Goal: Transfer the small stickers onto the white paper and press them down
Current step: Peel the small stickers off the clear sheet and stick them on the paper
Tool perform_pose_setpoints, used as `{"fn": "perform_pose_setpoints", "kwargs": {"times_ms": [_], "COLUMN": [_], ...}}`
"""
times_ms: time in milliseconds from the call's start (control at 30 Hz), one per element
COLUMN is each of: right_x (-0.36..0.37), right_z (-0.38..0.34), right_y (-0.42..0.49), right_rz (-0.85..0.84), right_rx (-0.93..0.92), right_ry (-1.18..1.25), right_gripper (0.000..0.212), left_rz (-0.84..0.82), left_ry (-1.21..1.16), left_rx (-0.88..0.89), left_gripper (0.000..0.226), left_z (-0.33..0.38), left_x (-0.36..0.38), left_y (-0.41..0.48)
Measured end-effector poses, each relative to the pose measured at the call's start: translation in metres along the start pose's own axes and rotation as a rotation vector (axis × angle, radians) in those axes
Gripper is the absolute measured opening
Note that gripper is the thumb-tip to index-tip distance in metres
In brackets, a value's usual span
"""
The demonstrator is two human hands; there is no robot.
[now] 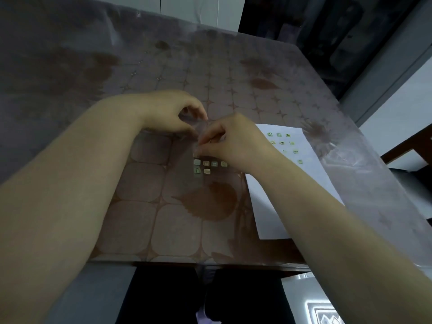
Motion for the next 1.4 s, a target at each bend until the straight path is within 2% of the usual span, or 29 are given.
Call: {"fn": "perform_pose_setpoints", "kwargs": {"times_ms": [133,367,433,533,600,700,800,1133,1400], "right_x": [0.004,0.014,0.002,-0.040,-0.061,-0.055,-0.045,-0.040,-0.038], "right_z": [0.001,0.000,-0.001,0.005,0.024,0.053,0.065,0.059,0.058], "right_y": [0.001,-0.003,-0.008,-0.021,-0.036,-0.057,-0.062,-0.061,-0.059], "right_rz": [-0.022,-0.064,-0.027,0.122,0.149,0.045,0.045,0.072,0.035], "right_rx": [0.008,-0.006,-0.014,-0.018,0.068,0.239,0.292,0.255,0.239], "right_ry": [0.025,-0.077,-0.031,0.066,0.091,0.069,0.097,0.097,0.070], "right_gripper": [0.004,0.015,0.018,0.018,0.025,0.016,0.016,0.022,0.017], "left_rz": [0.014,0.006,0.006,0.018,0.004,-0.017,-0.017,-0.018,-0.023], "left_ry": [0.044,0.054,0.054,0.047,0.039,0.040,0.040,0.017,0.015], "left_rx": [0.010,0.022,0.018,0.008,0.007,0.002,-0.008,-0.011,-0.021], "left_gripper": [0.041,0.040,0.040,0.039,0.040,0.042,0.041,0.042,0.042], "left_z": [0.002,0.003,0.003,0.003,0.002,0.000,-0.001,0.001,0.000], "left_x": [0.000,0.001,0.001,0.001,0.001,0.002,0.003,0.001,0.001], "left_y": [0.001,0.001,0.001,0.001,0.001,0.002,0.002,0.000,0.000]}}
Point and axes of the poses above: each hand's wrist, its own y-axis towards the middle knuckle, its own x-axis out of the palm, z = x × y, the point moved 7 cm from there along y, towards the middle knuckle, and after that the axes turned 9 degrees about y, right-handed, at the moved point
